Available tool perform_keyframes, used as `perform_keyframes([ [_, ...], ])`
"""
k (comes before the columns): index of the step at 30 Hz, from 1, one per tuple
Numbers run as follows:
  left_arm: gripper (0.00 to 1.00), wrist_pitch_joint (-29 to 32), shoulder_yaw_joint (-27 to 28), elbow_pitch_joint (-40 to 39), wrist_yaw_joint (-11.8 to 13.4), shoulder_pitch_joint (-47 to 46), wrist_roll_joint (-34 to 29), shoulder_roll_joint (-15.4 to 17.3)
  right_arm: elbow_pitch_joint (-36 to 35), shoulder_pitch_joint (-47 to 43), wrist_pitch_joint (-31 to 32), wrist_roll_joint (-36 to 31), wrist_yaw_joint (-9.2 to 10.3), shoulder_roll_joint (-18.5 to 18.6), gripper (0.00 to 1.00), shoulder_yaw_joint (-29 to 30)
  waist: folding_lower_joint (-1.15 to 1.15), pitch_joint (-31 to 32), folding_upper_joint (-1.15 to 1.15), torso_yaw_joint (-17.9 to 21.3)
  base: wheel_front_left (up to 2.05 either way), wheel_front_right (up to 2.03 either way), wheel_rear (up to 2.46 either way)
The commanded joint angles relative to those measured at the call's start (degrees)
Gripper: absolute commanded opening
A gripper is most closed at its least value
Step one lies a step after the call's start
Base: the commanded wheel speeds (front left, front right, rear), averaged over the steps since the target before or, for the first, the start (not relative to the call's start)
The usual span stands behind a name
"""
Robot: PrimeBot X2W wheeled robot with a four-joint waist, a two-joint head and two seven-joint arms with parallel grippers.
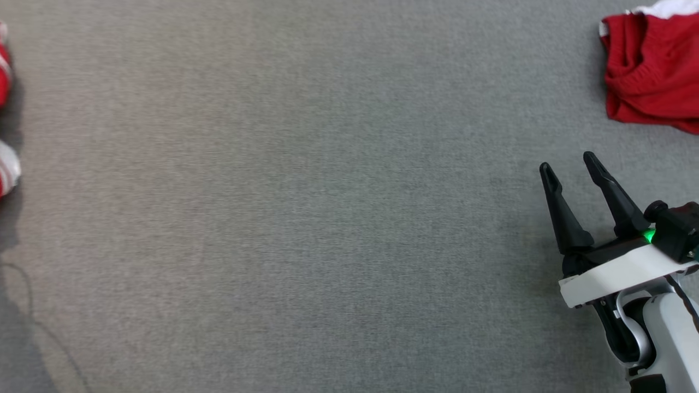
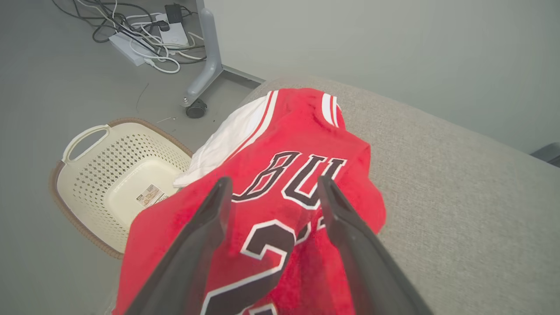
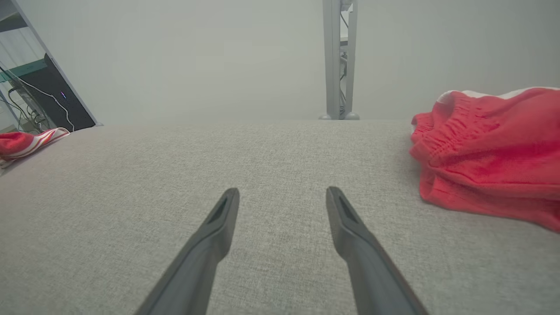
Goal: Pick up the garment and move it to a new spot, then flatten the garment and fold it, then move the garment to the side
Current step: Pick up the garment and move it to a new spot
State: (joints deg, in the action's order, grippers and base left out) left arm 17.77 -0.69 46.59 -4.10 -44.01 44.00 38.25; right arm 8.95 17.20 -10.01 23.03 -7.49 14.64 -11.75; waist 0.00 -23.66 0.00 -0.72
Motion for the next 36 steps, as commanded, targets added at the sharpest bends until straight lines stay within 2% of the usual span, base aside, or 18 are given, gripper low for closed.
perform_keyframes([
  [1, 1.0, 0.45, 0.19, 0.75, 0.12, -1.06, 0.46, 0.48, -0.25, 0.82, -0.33, -0.48, -0.02, 0.31, 1.0, 0.18, 0.0, -2.7, 0.0, 2.71, 0.0, 0.0, 0.0],
  [6, 1.0, 6.32, -1.37, 7.98, -0.21, -1.87, 0.56, 1.56, -0.29, 0.94, -0.73, -0.47, -0.02, 0.29, 1.0, 0.64, 0.0, -3.58, 0.0, 3.95, 0.0, 0.0, 0.0],
  [11, 1.0, 12.61, -2.09, 12.16, -1.81, -0.6, 2.71, 0.19, 0.22, 1.02, -0.7, -0.47, -0.02, 0.05, 1.0, 0.46, 0.0, -3.31, 0.0, 4.05, 0.0, 0.0, 0.0],
  [12, 0.9, 12.57, -2.21, 12.33, -1.87, -0.56, 2.81, 0.17, 0.27, 0.99, -0.67, -0.47, -0.02, 0.08, 1.0, 0.46, 0.0, -3.27, 0.0, 3.97, 0.0, 0.0, 0.0],
  [13, 0.53, 11.81, -2.29, 12.3, -2.06, -0.7, 2.73, 0.27, 0.31, 0.99, -0.64, -0.5, -0.02, 0.14, 1.0, 0.46, 0.0, -3.21, 0.0, 3.85, 0.0, 0.0, 0.0],
  [14, 0.33, 10.87, -2.21, 12.27, -2.18, -0.9, 2.66, 0.35, 0.36, 0.99, -0.6, -0.52, -0.02, 0.21, 1.0, 0.45, 0.0, -3.09, 0.0, 3.7, 0.0, 0.0, 0.0],
  [15, 0.0, 10.09, -2.2, 12.31, -2.29, -1.06, 2.59, 0.32, 0.38, 1.01, -0.58, -0.56, -0.02, 0.29, 1.0, 0.36, 0.0, -2.9, 0.0, 3.56, 0.0, 0.0, 0.0],
  [20, 0.0, 6.75, -3.51, 11.53, -2.89, -2.41, 1.69, 0.33, 0.77, 0.85, -0.63, -0.63, -0.02, 0.02, 1.0, -0.34, 0.0, -1.08, 0.0, 2.96, 0.0, 0.0, 0.0],
  [26, 0.0, 4.18, -8.23, 7.27, -3.43, -3.8, -1.06, 1.31, 2.46, -0.04, -1.31, 0.01, -0.02, -0.87, 1.0, -1.13, 0.0, 3.36, 0.0, 2.62, 0.0, 0.0, 0.0],
  [32, 0.0, 6.28, -15.1, -4.21, -3.41, -3.21, 1.23, 0.69, 5.33, -1.42, -2.13, 1.02, -0.02, -1.73, 1.0, -2.02, 0.0, 10.66, 0.0, 3.36, 0.0, 0.0, 0.0],
  [36, 0.0, 8.45, -20.06, -13.09, -3.42, -2.89, 0.48, 2.43, 6.45, -2.01, -2.48, 1.75, -0.02, -2.37, 1.0, -2.67, 0.0, 14.88, 0.0, 4.88, 0.0, 0.0, 0.0],
])
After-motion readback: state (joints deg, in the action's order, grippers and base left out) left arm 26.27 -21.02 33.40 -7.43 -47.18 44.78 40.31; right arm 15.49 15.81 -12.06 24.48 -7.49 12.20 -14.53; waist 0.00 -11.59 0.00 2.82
